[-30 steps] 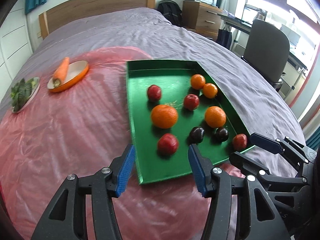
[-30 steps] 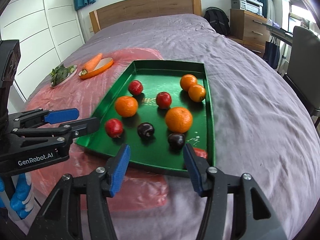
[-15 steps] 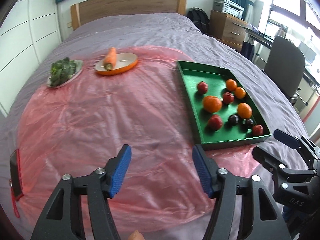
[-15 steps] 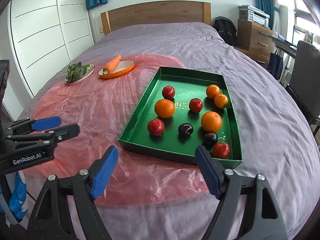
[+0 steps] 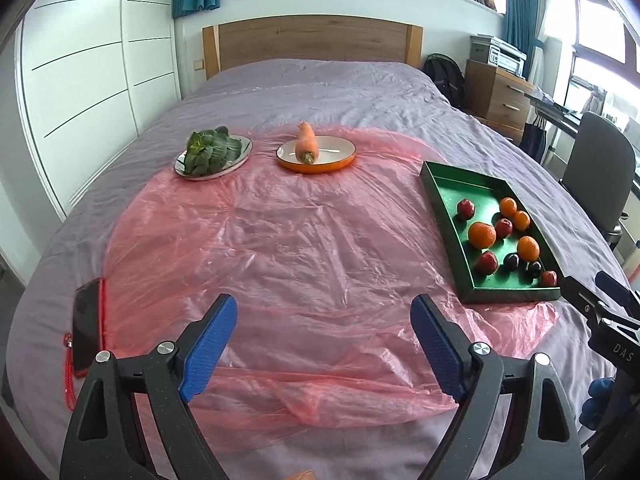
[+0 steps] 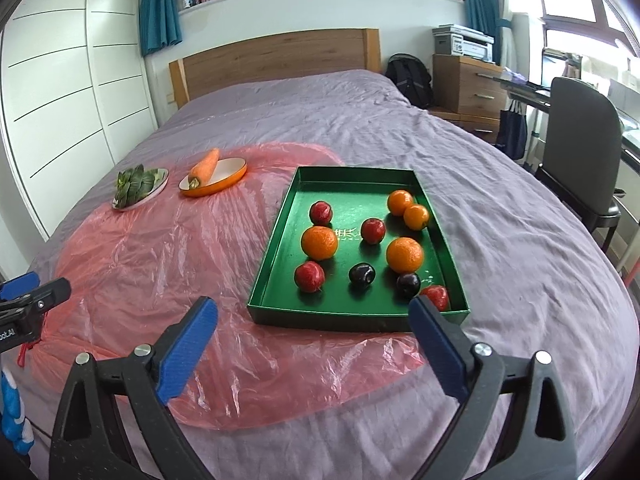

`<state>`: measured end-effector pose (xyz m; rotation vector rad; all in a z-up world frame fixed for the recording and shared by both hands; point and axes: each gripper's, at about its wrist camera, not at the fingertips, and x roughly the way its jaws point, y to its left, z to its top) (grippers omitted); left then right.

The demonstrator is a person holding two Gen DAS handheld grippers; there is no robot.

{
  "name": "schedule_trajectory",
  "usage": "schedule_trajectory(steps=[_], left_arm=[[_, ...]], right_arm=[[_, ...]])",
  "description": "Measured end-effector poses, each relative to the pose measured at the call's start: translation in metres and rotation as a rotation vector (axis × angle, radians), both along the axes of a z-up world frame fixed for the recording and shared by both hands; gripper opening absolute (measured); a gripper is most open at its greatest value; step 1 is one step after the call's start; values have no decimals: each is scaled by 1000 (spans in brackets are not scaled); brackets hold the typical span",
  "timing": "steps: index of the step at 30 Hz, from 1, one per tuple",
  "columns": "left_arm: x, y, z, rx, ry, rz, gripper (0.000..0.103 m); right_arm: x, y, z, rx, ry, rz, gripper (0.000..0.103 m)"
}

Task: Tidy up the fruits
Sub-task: 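Withdraw both open tools up and away from the green tray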

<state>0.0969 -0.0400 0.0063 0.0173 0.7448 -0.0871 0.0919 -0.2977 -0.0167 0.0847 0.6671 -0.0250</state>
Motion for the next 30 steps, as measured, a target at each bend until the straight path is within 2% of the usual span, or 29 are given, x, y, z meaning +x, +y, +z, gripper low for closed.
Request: schedule_trajectory(steps=[14,30], left_arm=[[-31,17,18,-29,-35,25,86],[-47,30,32,-48,-76,44,86]], right_arm=[[-33,14,15,-34,-40,8,103],[-50,16,19,-48,-33,1,103]])
